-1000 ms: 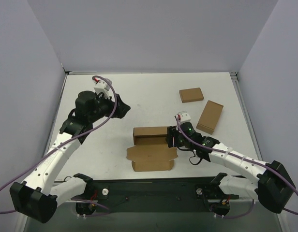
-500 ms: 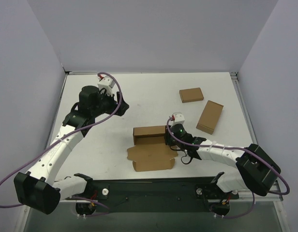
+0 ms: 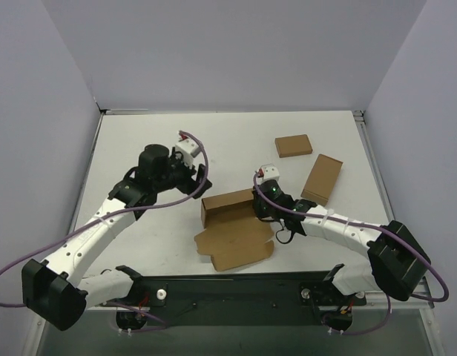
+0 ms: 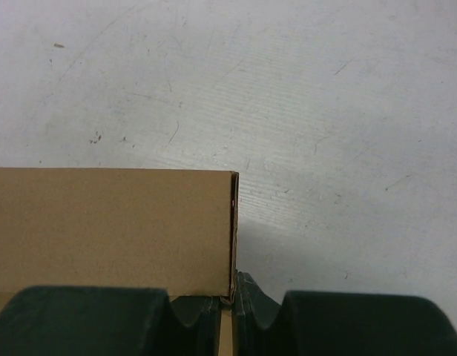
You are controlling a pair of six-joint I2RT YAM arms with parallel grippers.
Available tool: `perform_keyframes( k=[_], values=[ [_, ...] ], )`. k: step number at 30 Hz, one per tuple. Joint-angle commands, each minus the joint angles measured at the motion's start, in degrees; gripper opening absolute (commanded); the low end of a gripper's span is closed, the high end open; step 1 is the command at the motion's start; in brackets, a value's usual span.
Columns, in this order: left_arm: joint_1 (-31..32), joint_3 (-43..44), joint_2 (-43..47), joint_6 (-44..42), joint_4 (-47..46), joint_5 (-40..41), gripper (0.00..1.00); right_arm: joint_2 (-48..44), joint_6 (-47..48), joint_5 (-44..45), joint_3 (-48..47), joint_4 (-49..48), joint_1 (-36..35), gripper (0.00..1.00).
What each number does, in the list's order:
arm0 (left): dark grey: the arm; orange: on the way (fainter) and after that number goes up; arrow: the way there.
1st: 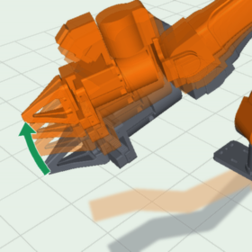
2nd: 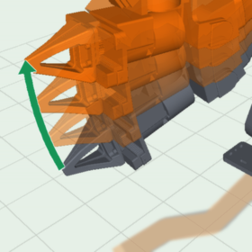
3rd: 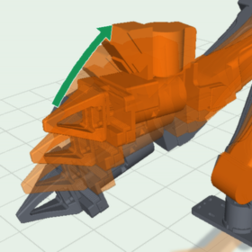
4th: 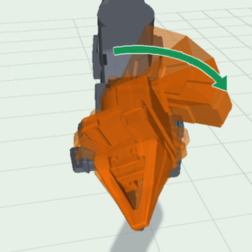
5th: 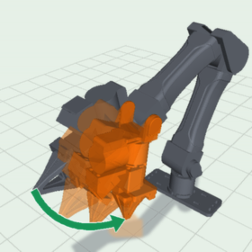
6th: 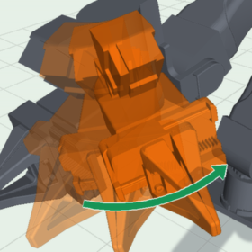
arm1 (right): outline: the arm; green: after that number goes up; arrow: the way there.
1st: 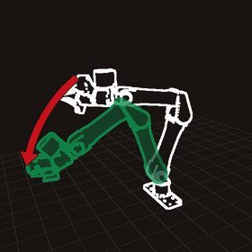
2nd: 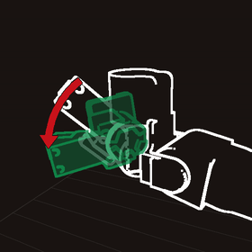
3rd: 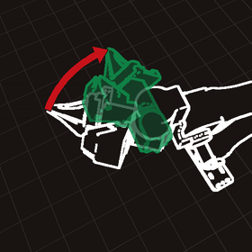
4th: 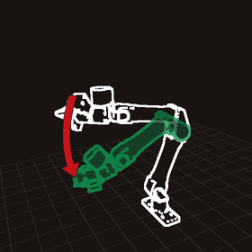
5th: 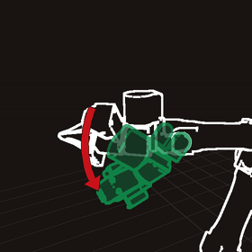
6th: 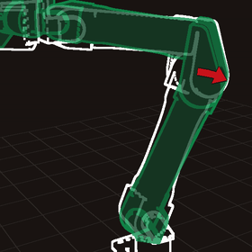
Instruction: Fold the paper box
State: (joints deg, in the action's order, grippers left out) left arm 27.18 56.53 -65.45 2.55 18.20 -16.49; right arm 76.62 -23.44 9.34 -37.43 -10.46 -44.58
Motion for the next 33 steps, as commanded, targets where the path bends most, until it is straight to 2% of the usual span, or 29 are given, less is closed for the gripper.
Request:
perform_keyframes(
  k=[1,5,8,14,21,30,33],
  values=[
    [8.67,0.16,0.85,-11.67,1.05,-0.38,0.79,-1.82,4.18,-7.40,-7.72,12.98,1.95,0.00],
    [10.53,-0.28,0.59,-12.48,0.97,0.41,0.79,-0.08,8.06,-12.77,-13.96,25.71,2.56,0.00],
    [10.61,-0.46,0.15,-12.57,1.05,-2.31,0.79,2.21,9.38,-15.76,-16.87,30.91,2.65,0.00],
    [13.07,0.24,-3.10,-12.65,2.98,-6.44,0.79,5.11,7.80,-18.57,-18.90,32.78,2.65,0.00],
    [14.74,0.77,-5.56,-11.42,3.34,-7.67,0.79,8.72,6.83,-19.01,-21.63,34.54,2.83,0.00],
    [16.15,3.15,-10.84,-12.48,7.29,-4.78,0.78,11.18,6.83,-19.45,-23.30,35.42,3.18,0.00],
    [17.20,2.71,-11.10,-12.74,7.38,-1.19,0.78,11.45,6.66,-19.98,-23.74,35.60,3.44,0.00]
  ],
)
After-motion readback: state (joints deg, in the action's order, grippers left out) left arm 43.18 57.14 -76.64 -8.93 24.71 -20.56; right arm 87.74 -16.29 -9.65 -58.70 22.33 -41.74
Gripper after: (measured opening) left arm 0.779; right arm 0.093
